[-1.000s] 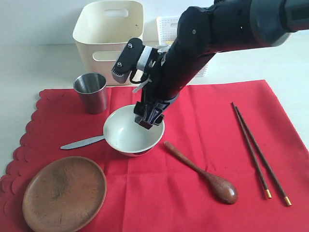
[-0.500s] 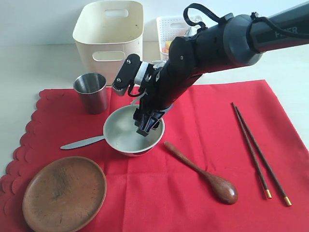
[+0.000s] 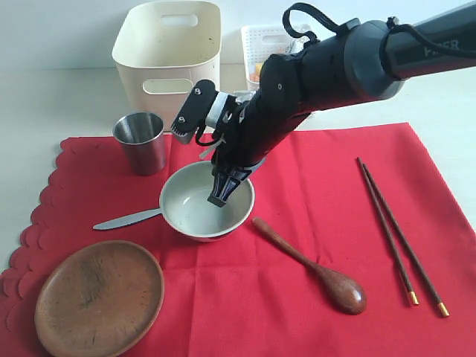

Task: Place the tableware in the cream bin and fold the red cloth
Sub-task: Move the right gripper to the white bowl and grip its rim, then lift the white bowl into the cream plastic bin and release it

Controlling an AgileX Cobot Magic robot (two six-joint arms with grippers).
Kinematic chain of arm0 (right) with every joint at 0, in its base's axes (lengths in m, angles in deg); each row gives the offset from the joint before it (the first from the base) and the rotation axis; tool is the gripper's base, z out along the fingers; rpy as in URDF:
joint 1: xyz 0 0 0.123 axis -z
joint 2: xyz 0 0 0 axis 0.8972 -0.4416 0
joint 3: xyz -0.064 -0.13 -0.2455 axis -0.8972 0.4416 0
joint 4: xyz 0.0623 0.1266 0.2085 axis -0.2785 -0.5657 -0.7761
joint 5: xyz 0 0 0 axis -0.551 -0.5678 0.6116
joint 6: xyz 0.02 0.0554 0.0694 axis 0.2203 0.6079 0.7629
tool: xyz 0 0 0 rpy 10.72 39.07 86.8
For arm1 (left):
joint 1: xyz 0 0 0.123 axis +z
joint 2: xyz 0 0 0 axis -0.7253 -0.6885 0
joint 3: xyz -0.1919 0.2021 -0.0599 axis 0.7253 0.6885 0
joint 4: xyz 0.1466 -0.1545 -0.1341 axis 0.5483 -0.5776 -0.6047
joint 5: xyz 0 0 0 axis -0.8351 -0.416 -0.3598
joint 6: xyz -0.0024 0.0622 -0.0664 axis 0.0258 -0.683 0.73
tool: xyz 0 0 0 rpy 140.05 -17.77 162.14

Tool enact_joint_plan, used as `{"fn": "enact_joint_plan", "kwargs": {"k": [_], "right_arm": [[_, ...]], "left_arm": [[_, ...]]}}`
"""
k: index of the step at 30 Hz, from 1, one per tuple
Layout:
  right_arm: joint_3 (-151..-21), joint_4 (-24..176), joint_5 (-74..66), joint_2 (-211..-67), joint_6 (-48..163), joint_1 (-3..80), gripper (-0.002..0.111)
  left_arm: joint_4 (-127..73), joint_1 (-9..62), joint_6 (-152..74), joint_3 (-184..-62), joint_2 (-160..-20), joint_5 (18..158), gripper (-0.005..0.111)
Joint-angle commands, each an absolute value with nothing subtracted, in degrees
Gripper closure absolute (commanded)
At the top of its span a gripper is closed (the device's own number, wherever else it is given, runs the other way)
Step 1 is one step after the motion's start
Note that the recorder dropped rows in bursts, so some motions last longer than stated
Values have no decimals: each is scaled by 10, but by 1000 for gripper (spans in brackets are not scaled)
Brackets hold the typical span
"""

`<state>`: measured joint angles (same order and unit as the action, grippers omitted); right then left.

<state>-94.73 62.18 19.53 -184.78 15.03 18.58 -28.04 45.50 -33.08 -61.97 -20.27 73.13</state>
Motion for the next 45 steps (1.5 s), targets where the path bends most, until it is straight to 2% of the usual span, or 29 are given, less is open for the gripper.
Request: {"fn": "enact_joint_plan", "kwargs": {"k": [1, 25, 30, 34, 39, 42, 45], "right_arm": [[-950, 630, 191, -1846, 146, 185, 108], [-950, 614, 220, -1725, 168, 185, 108], [-951, 609, 132, -1700, 186, 195, 108], [-951, 609, 0, -1695, 252, 218, 108], [-951, 609, -78, -1695, 312, 243, 108], [-951, 609, -189, -1716, 371, 246, 108], [-980, 609, -240, -1768, 413, 246, 108]], "left_arm": [[-280, 452, -330, -621, -199, 735, 104], [-280, 452, -330, -621, -199, 735, 104], [-280, 452, -330, -621, -199, 735, 104], [-280, 452, -330, -621, -199, 735, 104], [-280, 452, -330, -621, -199, 735, 104], [-280, 452, -330, -621, -199, 735, 104], [-280, 452, -330, -621, -199, 735, 104]]}}
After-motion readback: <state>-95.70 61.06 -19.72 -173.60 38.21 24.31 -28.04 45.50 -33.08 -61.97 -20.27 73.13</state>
